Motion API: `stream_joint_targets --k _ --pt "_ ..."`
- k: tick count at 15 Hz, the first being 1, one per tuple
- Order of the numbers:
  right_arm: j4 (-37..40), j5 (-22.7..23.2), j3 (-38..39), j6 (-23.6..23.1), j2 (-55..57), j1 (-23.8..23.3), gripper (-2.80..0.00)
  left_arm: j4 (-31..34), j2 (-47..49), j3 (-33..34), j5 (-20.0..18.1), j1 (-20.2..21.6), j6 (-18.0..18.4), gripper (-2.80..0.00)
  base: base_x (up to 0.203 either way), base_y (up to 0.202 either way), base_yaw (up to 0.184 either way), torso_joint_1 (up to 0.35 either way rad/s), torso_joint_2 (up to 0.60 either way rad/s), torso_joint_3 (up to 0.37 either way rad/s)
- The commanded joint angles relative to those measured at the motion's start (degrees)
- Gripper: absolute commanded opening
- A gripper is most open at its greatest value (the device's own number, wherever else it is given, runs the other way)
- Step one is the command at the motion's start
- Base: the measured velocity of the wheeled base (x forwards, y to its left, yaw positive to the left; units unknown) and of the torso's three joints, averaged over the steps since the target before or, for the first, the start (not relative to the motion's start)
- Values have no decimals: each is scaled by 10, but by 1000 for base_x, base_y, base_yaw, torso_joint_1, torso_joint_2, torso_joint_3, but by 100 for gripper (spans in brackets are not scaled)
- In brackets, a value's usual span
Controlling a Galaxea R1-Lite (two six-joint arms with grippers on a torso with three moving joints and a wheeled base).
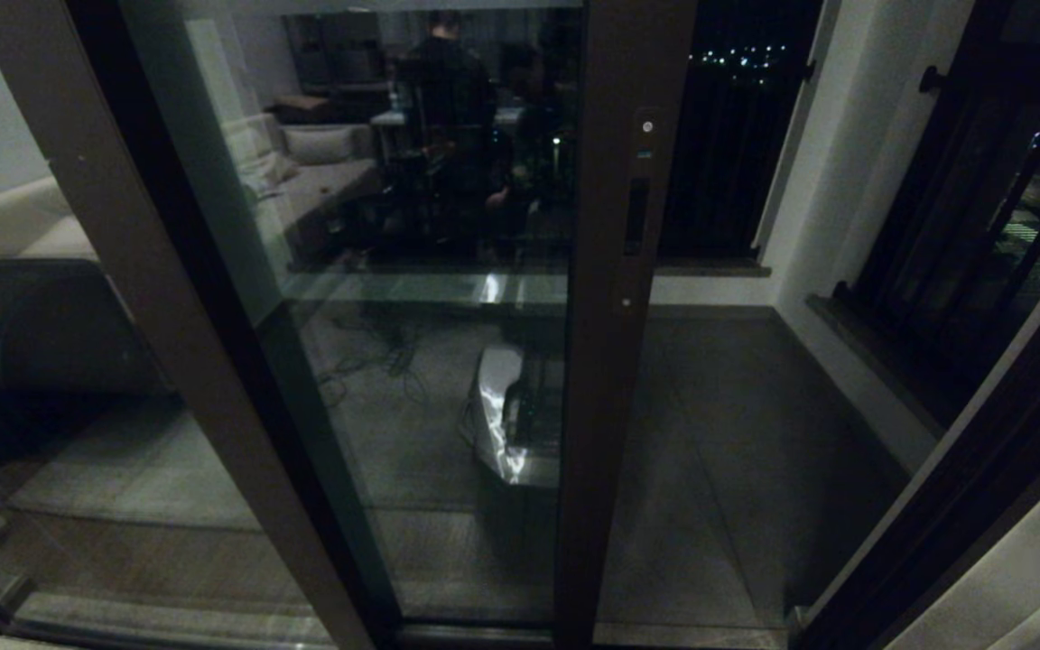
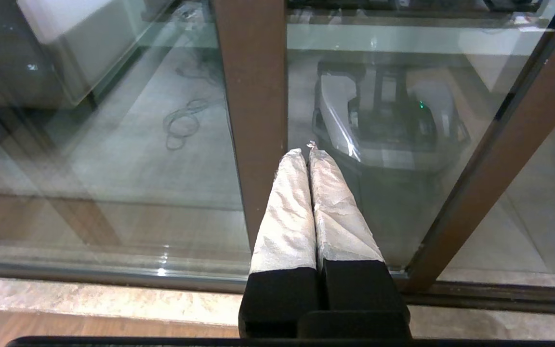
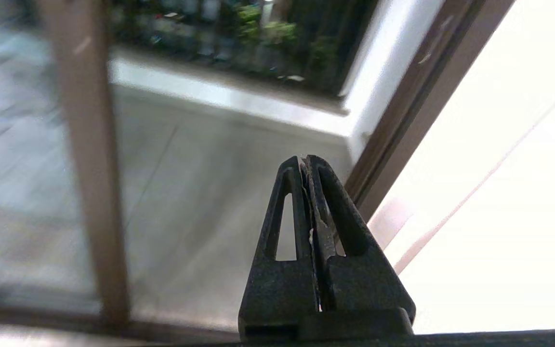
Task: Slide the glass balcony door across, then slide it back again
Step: Open the slid door
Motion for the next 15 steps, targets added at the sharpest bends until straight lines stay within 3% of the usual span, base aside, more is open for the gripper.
stream_joint_targets --k 1,4,6,9,11,12,15 --pt "46 14 32 2 -94 -6 -280 0 0 0 0 0 0 -280 0 0 0 0 0 0" --pt "55 45 163 17 -165 -4 -280 1 0 0 1 0 0 -280 0 0 0 0 0 0" --pt "17 66 277 61 -171 -4 -280 1 0 0 0 0 0 -280 0 0 0 0 0 0" --pt "-169 71 478 87 -175 -4 -280 1 0 0 0 0 0 -280 0 0 0 0 0 0" --pt "-306 69 561 113 -176 -4 -280 0 0 0 0 0 0 -280 0 0 0 0 0 0" --pt "-328 68 572 133 -177 -4 -280 0 0 0 0 0 0 -280 0 0 0 0 0 0" --pt "-375 13 617 89 -177 -3 -280 0 0 0 1 0 0 -280 0 0 0 0 0 0"
